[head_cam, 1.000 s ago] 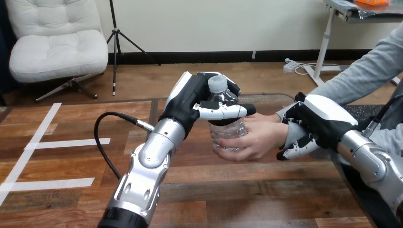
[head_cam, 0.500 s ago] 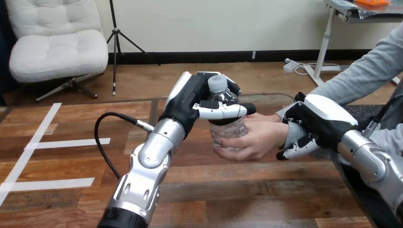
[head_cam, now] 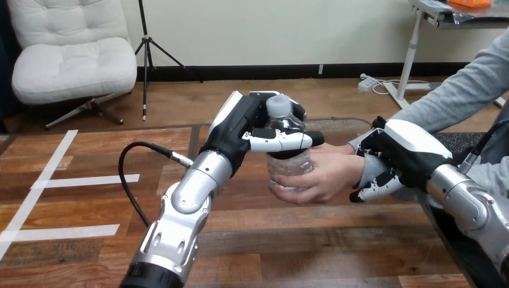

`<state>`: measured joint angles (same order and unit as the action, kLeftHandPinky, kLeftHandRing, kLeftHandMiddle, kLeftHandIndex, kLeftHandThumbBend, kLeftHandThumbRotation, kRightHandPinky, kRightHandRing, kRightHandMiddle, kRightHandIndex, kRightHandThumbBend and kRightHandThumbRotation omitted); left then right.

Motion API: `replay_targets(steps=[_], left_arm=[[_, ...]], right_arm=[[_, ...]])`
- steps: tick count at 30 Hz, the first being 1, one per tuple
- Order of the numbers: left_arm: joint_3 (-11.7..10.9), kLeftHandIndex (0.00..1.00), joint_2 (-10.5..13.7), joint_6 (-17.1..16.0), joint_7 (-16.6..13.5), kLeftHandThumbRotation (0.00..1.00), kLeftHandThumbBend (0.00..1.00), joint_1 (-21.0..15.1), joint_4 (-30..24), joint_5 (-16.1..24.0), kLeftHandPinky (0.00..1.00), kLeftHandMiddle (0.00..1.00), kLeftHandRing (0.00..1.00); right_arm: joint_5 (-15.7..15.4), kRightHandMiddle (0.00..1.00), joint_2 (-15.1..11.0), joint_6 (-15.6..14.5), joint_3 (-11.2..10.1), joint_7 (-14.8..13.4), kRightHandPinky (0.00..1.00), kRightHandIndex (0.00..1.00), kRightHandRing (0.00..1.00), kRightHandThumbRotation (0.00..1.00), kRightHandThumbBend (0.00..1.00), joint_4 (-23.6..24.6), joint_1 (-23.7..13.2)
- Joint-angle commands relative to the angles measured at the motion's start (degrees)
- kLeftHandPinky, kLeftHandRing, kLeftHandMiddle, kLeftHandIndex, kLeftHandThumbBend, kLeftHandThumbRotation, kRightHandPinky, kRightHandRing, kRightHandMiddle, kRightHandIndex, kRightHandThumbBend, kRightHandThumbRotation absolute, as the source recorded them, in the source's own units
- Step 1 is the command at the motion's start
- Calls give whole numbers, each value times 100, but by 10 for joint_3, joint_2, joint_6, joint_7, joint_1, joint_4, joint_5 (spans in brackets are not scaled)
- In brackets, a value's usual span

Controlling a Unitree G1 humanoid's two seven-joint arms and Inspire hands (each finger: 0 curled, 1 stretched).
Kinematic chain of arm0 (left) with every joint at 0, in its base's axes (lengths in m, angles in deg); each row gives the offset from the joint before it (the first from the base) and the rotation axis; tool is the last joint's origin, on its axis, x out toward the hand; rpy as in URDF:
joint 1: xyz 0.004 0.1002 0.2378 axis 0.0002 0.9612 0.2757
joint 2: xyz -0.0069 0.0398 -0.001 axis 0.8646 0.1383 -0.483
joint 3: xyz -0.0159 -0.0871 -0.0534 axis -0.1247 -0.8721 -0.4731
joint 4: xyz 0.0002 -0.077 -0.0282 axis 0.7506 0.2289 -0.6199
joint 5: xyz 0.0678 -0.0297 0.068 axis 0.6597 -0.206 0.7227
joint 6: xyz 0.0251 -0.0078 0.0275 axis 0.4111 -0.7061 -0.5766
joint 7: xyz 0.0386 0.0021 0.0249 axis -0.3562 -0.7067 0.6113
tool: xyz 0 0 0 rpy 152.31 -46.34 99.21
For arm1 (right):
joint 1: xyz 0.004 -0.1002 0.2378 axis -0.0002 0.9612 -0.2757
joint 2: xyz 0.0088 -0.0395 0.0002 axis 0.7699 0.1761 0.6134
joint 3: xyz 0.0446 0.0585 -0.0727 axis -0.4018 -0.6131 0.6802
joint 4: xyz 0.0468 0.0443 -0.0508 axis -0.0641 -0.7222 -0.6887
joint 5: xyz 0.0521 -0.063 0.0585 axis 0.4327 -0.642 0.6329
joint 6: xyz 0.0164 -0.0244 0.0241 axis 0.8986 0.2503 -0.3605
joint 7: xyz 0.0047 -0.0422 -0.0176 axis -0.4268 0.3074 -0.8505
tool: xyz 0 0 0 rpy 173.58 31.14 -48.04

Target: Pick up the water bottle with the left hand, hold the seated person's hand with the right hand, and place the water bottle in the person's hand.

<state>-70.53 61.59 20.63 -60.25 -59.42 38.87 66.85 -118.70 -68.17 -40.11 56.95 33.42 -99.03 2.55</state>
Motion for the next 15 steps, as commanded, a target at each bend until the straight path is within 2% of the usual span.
replay_targets(steps=[1, 15], left_arm=[[-1, 90, -1, -31, 10, 64, 100, -27, -1, -9, 80, 90, 87], [1, 97, 10, -72, 33, 76, 100, -31, 22, -6, 92, 98, 97]], right_arm=[[4, 35, 10, 8, -9, -11, 24, 37, 29, 0, 74, 18, -7], [3, 34, 10, 10, -9, -11, 24, 37, 29, 0, 75, 15, -9]])
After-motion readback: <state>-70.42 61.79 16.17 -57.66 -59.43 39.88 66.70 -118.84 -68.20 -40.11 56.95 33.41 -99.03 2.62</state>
